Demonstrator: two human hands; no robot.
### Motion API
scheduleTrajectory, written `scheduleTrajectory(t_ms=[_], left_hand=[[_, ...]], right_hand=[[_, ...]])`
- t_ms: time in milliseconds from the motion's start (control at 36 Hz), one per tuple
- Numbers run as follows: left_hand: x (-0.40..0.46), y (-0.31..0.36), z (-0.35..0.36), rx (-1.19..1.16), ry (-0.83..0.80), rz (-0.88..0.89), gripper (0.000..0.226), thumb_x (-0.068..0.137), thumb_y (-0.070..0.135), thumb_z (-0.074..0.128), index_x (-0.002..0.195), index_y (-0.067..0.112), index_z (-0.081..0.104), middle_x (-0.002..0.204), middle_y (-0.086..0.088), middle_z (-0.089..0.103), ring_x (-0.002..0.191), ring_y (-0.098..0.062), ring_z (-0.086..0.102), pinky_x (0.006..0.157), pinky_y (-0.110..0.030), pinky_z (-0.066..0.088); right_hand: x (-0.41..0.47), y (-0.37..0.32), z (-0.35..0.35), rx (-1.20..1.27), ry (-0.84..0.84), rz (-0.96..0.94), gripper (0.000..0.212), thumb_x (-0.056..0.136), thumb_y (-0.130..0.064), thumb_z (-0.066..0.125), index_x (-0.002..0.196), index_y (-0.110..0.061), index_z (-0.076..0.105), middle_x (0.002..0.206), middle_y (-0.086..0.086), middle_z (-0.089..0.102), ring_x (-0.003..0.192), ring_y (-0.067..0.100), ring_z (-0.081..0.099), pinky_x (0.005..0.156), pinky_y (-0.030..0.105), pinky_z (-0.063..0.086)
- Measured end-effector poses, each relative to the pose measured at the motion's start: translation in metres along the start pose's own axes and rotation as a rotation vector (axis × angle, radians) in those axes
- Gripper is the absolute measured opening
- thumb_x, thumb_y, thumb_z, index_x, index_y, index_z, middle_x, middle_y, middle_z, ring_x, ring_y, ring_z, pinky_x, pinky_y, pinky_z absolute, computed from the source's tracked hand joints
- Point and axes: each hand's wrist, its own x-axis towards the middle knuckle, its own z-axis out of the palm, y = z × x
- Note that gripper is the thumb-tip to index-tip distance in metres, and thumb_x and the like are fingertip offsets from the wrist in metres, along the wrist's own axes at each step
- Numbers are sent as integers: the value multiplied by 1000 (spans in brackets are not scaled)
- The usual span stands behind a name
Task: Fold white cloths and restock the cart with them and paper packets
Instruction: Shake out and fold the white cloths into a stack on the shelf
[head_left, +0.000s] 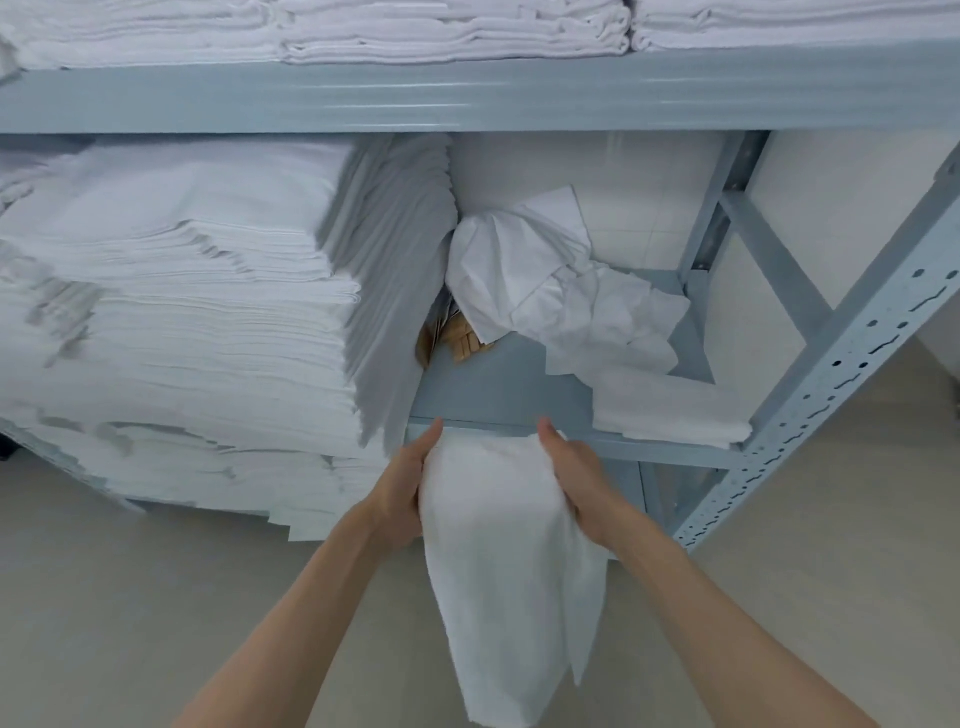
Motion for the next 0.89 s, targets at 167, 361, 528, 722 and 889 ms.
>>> scheduleTrajectory(t_ms=[167,361,528,722,889], left_hand=[[13,-17,-53,-147,132,-94,53,98,48,52,128,5,64,122,-18,69,115,-35,64,106,-48,44],[27,-33,-77,-365,222,-311,38,94,28,60,116,-2,63,99,-21,74,85,-36,71,81,-48,52],[32,-39,-64,-224,225,-393,37,83,6,72,119,3,64,105,-19,70,92,-35,66,81,-52,55],[39,-20,-40,-326,57,-245,37,81,12,72,114,-4,62,97,-22,74,78,-36,74,61,-48,60],[44,-11,-36,-285,-76,-165,45,90,16,66,130,-2,57,123,-23,67,107,-37,69,80,-52,59]], right_hand=[[0,2,-9,209,253,-46,41,90,-52,64,105,-14,60,100,4,71,91,23,69,84,37,55],[-15,17,-36,385,349,1,32,93,-28,66,118,-10,60,108,8,72,98,28,69,86,41,55],[-30,33,-58,465,347,54,37,88,-16,65,122,-1,63,119,20,68,102,32,66,89,46,51],[-49,49,-80,419,357,80,33,81,-25,78,103,-2,70,97,14,76,84,28,74,64,36,59],[-52,77,-88,213,367,243,21,82,-9,74,98,3,69,89,20,75,73,31,71,60,32,55]])
